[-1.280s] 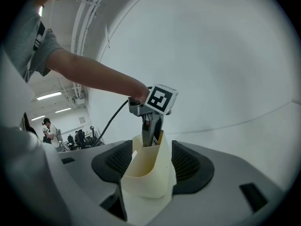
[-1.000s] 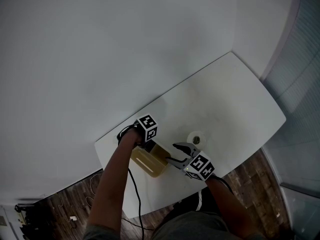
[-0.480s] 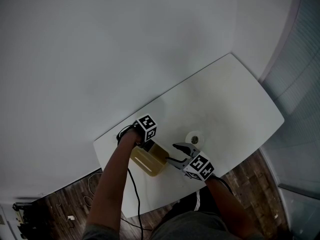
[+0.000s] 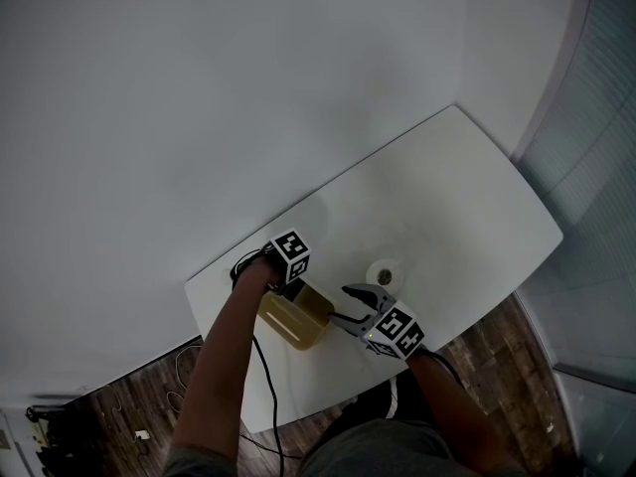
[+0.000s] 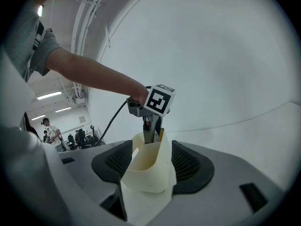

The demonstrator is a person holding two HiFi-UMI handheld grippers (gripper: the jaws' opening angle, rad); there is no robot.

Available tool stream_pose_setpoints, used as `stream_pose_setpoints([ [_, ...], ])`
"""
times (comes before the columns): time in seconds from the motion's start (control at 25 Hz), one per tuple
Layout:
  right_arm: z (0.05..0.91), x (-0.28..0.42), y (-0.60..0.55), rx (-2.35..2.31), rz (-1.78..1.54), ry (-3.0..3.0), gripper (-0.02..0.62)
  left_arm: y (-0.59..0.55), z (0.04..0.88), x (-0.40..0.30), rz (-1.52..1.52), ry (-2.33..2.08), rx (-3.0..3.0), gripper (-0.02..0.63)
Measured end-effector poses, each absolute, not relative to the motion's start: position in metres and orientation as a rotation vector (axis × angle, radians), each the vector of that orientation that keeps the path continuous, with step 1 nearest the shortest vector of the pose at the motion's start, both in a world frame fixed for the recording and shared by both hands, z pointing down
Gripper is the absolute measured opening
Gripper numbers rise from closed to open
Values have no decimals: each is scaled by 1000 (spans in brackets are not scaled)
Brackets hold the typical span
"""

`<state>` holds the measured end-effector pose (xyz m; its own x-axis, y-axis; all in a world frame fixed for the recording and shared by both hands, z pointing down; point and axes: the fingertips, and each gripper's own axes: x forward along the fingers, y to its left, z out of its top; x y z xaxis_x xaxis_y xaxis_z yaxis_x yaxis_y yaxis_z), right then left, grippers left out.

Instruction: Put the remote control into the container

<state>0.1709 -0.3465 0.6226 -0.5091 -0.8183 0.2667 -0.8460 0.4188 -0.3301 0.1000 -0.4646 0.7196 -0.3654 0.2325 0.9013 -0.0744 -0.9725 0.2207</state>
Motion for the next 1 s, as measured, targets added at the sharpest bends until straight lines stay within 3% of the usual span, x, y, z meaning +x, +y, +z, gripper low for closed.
stream_pose_setpoints([
  [0.32,617,169,-347,1507,657,-2595,258,-467,710,101,2393,192,1726,287],
  [0.68,616,159,-348,1446,638,-2607,257,-450,701,96,2288,238,1832,383],
  [1.0,607,146,-349,1363,596,-2619,258,-438,685,92,2187,192,2048,410],
])
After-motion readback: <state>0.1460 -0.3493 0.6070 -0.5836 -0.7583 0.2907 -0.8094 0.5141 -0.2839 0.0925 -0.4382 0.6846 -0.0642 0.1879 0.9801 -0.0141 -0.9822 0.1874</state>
